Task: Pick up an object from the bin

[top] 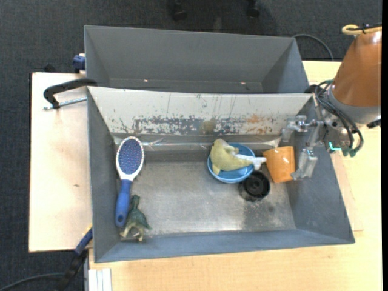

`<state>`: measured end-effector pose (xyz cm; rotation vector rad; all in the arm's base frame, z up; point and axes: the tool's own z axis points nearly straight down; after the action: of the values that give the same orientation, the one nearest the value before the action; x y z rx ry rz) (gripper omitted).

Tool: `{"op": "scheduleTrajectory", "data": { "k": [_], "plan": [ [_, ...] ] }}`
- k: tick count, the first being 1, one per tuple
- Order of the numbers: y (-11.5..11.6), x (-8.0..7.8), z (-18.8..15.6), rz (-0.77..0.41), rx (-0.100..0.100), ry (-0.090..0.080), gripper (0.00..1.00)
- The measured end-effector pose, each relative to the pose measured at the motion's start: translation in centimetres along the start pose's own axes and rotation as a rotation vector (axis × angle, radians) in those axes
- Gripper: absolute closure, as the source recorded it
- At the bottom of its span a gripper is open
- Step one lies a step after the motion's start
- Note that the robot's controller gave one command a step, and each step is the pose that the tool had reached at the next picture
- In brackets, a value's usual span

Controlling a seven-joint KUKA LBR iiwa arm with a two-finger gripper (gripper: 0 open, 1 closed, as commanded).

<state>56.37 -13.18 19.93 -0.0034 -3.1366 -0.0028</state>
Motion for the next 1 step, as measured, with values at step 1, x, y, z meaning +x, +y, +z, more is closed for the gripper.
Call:
{"op": "scheduleTrajectory", "data": {
  "k": [1],
  "plan": [
    [3.37,-1.02,12.03,-0.148,-0.001,0.001,0.00]
  ]
}}
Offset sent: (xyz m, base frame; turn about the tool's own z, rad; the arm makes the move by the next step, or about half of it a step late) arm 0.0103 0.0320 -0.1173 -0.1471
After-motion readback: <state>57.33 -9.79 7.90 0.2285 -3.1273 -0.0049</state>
